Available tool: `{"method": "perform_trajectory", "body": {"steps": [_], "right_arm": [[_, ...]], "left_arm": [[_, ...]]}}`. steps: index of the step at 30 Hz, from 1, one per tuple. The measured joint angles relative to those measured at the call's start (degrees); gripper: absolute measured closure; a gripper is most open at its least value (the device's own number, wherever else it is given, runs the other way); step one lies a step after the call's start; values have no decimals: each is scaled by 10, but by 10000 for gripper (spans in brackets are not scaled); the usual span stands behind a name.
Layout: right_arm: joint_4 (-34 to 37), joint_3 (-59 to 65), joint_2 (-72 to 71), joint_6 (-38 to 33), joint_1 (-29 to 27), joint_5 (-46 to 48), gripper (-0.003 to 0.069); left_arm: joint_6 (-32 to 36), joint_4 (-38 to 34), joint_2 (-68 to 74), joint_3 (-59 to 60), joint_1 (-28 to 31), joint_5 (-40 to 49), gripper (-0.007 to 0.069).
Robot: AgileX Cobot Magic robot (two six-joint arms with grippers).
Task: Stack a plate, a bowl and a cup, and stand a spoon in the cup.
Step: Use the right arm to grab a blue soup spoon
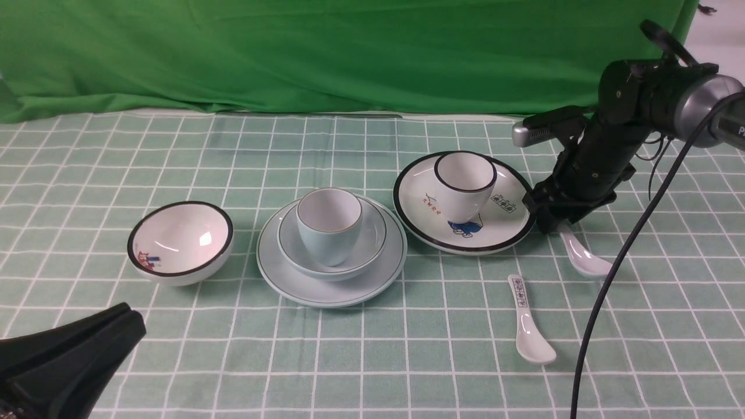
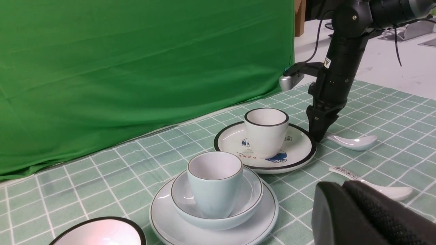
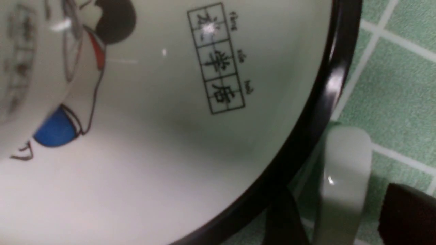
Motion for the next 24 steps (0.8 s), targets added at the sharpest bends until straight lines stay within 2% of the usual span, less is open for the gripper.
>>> {"method": "perform_trajectory", "body": {"steps": [6, 14, 21, 22, 23, 24], "right_arm": [[7, 0, 0, 6, -1, 10, 241], [19, -1, 6, 9, -3, 22, 312], [20, -8, 12, 9, -4, 34, 331], [19, -8, 12, 9, -4, 36, 349], [16, -8, 12, 9, -4, 39, 400], [16, -8, 12, 9, -5, 39, 410]], "left_arm": [[0, 0, 0, 0, 0, -1, 613], [0, 0, 0, 0, 0, -1, 613], [0, 0, 0, 0, 0, -1, 613], [0, 0, 0, 0, 0, -1, 613], [0, 0, 0, 0, 0, -1, 613], [0, 0, 0, 0, 0, -1, 613]]}}
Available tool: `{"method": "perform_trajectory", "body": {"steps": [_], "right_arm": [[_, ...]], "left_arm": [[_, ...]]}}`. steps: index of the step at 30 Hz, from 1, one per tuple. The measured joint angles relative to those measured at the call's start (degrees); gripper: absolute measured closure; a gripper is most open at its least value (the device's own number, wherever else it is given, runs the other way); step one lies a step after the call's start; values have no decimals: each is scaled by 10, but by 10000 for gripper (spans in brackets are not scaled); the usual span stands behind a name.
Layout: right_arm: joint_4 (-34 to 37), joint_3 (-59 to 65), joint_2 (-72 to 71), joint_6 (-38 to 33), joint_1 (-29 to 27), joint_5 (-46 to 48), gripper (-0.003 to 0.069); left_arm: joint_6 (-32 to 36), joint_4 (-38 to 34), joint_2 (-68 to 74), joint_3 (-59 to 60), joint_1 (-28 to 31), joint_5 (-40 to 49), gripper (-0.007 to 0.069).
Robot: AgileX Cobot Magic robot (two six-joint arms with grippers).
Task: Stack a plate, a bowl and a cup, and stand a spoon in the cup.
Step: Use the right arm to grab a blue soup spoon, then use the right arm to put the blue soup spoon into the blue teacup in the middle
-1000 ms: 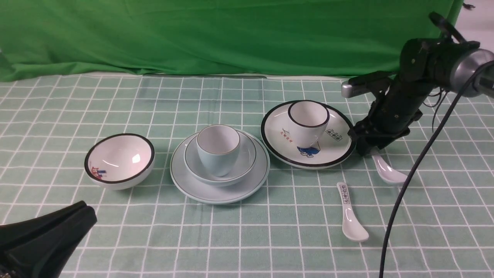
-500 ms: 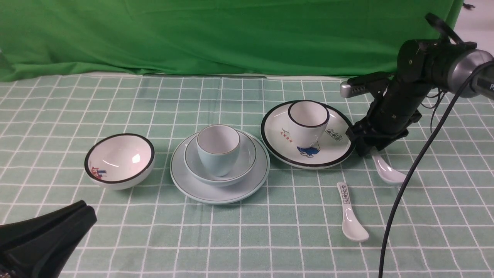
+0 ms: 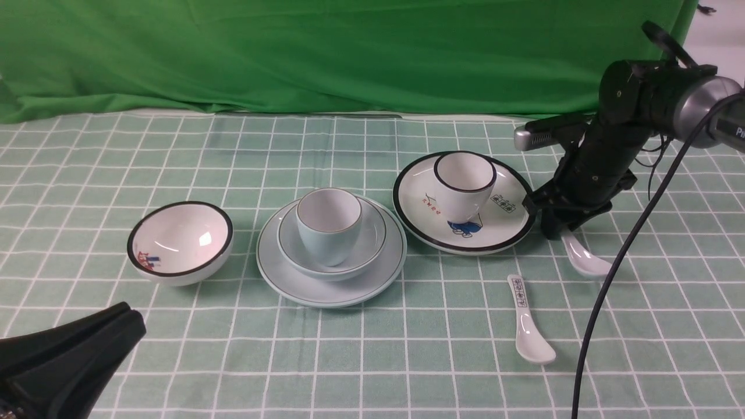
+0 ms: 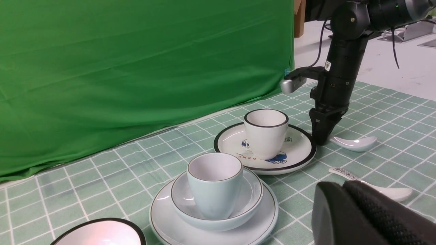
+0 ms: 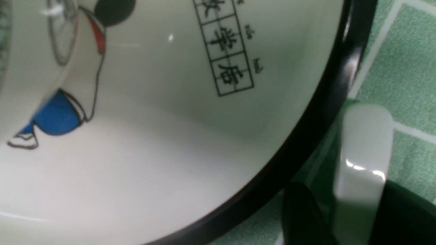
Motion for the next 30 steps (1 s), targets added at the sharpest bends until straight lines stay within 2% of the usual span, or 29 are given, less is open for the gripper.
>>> {"method": "perform_trajectory", "body": {"steps": [2, 9, 13, 15, 17, 22, 25, 28, 30], "right_arm": [[0, 0, -2, -6, 0, 18, 499], [7, 40, -80, -4, 3, 63, 491], [26, 127, -195, -3, 29, -9, 491], [58, 196, -261, -6, 57, -94, 491], [120, 301, -338, -19, 116, -259, 491], [158, 437, -378, -22, 253, -635, 491], [137, 459, -349, -15, 322, -807, 491], [76, 452, -313, 23, 350, -911, 491], [34, 427, -271, 62, 353, -947, 491]], "left_arm": [[0, 0, 0, 0, 0, 0, 613], [0, 0, 0, 0, 0, -1, 613], [0, 0, 0, 0, 0, -1, 613], [0, 0, 0, 0, 0, -1, 612], [0, 0, 0, 0, 0, -5, 612], [0, 0, 0, 0, 0, -9, 612], [-1, 0, 0, 0, 0, -10, 612], [-1, 0, 0, 0, 0, -11, 612], [0, 0, 0, 0, 0, -11, 612]]}}
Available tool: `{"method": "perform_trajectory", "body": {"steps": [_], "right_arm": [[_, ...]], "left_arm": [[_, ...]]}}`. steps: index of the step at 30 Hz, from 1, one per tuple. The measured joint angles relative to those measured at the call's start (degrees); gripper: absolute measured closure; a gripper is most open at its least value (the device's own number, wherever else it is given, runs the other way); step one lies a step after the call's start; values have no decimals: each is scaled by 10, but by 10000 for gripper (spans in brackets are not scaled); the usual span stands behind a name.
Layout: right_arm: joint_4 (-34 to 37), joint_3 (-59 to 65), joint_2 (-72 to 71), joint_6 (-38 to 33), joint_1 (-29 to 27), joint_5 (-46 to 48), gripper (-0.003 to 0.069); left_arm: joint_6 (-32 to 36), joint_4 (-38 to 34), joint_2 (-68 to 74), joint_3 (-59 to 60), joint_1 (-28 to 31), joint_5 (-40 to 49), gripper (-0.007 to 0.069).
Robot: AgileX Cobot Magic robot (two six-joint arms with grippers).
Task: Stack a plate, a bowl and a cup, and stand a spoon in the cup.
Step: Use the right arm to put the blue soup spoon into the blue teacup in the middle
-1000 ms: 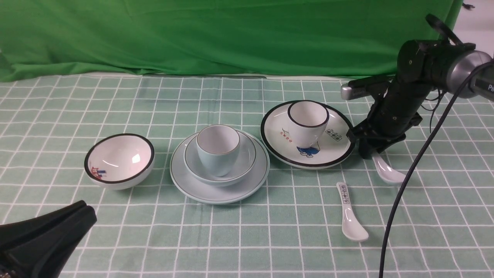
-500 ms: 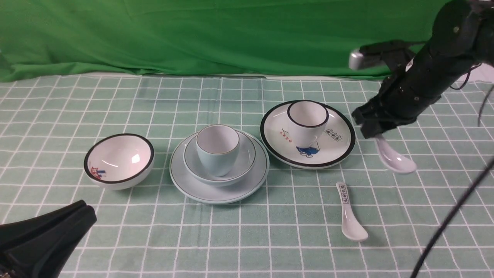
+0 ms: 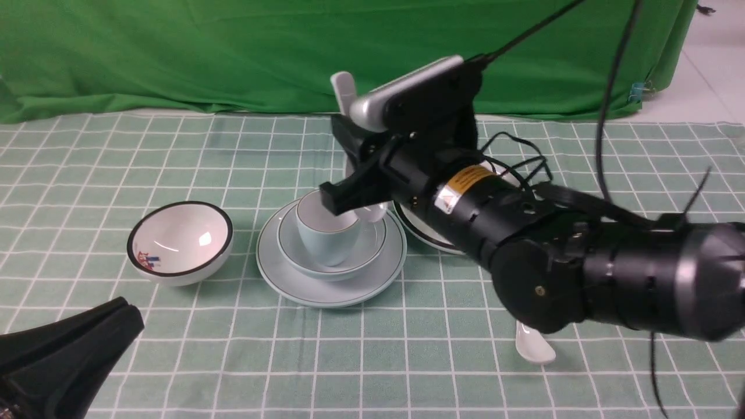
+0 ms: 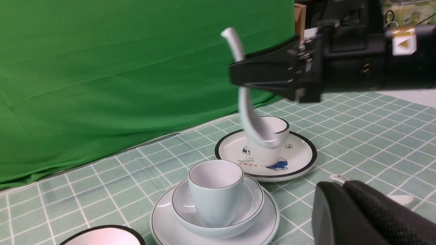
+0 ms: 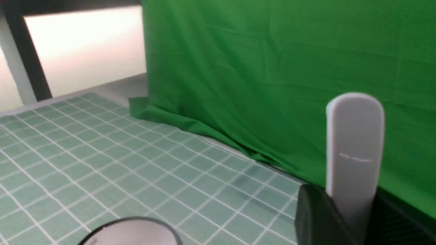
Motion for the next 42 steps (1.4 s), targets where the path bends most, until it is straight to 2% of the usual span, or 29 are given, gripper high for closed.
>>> {"method": "perform_trajectory", "body": {"steps": [4, 10, 27, 34, 38, 42], "right_arm": [[-41, -59, 63, 35, -7, -9, 491], [-61, -132, 125, 60, -21, 13, 491], [-65, -140, 184, 94, -36, 19, 489], [-65, -140, 188, 101, -38, 29, 358], [-65, -140, 188, 102, -38, 35, 340], [-65, -138, 150, 107, -38, 84, 336]], "left_arm": [[0, 0, 0, 0, 0, 1, 612], [0, 0, 0, 0, 0, 3, 612], [0, 0, 0, 0, 0, 11, 612], [0, 0, 0, 0, 0, 11, 612], [0, 0, 0, 0, 0, 11, 612], [0, 0, 0, 0, 0, 11, 612]]}}
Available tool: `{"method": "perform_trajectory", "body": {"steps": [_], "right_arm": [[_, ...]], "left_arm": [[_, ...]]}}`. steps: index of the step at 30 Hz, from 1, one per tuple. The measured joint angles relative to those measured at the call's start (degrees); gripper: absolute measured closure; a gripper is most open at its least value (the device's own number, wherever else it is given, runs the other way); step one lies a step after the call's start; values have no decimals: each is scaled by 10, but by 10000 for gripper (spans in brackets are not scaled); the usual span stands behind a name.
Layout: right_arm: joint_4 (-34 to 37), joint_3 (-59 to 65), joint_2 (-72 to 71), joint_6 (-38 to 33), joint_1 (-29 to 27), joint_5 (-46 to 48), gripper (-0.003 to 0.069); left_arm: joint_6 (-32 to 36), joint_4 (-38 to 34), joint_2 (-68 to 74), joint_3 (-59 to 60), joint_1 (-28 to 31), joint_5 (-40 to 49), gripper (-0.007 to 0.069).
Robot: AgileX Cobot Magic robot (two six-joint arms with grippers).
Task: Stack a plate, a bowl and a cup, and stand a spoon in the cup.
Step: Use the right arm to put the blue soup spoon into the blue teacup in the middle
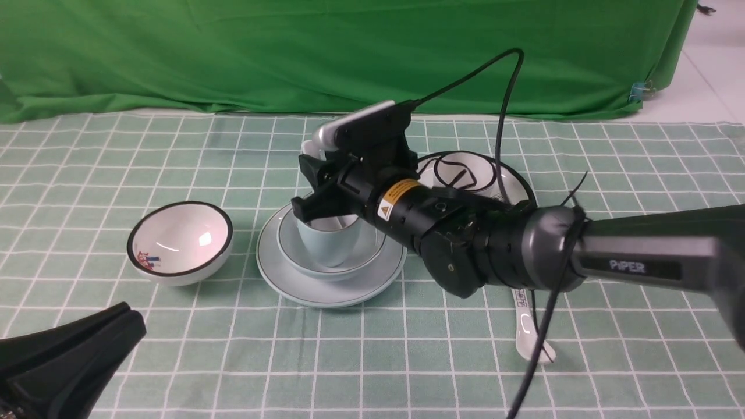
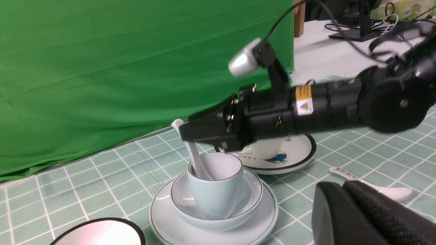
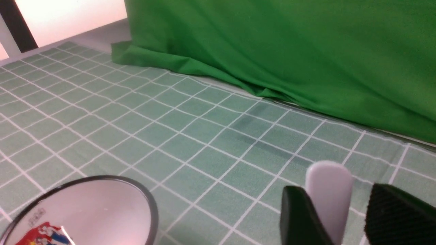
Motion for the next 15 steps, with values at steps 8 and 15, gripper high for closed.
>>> {"method": "perform_trajectory", "body": {"steps": [8, 15], "right_arm": [[0, 41, -208, -22, 13, 258, 337], [-1, 108, -410, -25, 16, 582, 489]], "left_arm": [[0, 0, 0, 0, 0, -9, 612], [0, 0, 0, 0, 0, -9, 612]]}}
